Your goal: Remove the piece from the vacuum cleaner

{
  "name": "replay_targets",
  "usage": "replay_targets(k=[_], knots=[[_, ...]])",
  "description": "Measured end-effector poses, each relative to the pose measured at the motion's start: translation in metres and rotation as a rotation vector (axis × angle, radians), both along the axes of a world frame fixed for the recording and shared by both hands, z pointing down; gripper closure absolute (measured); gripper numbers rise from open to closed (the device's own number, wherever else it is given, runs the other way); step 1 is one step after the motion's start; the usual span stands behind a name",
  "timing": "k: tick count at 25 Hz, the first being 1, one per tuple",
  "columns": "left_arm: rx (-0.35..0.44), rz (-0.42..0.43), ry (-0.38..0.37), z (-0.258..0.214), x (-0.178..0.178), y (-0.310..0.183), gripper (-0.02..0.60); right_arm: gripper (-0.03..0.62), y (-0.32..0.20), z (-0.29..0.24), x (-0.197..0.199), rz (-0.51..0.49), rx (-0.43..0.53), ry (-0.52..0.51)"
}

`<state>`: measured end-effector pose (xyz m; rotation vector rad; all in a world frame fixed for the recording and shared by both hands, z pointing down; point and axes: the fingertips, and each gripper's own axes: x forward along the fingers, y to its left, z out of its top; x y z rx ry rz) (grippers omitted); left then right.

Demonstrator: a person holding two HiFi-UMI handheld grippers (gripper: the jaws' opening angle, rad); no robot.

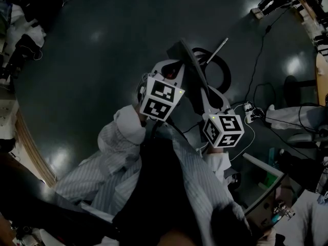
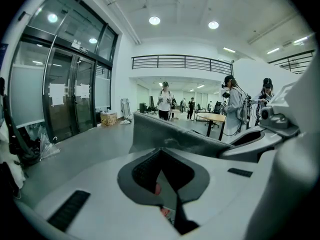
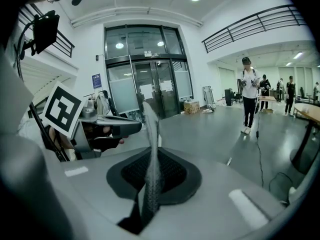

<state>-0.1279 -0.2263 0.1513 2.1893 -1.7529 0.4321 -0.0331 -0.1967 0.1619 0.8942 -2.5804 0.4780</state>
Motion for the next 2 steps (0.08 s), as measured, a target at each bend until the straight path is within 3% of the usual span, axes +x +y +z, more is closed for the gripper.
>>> replay_targets(k=[2], knots=[[0.000,0.003,0.002,-0.0006,0.0026,0.0028,0.575,0.569,0.0034,-0.0007,0.0013,0.000,-0.001,-0.001]])
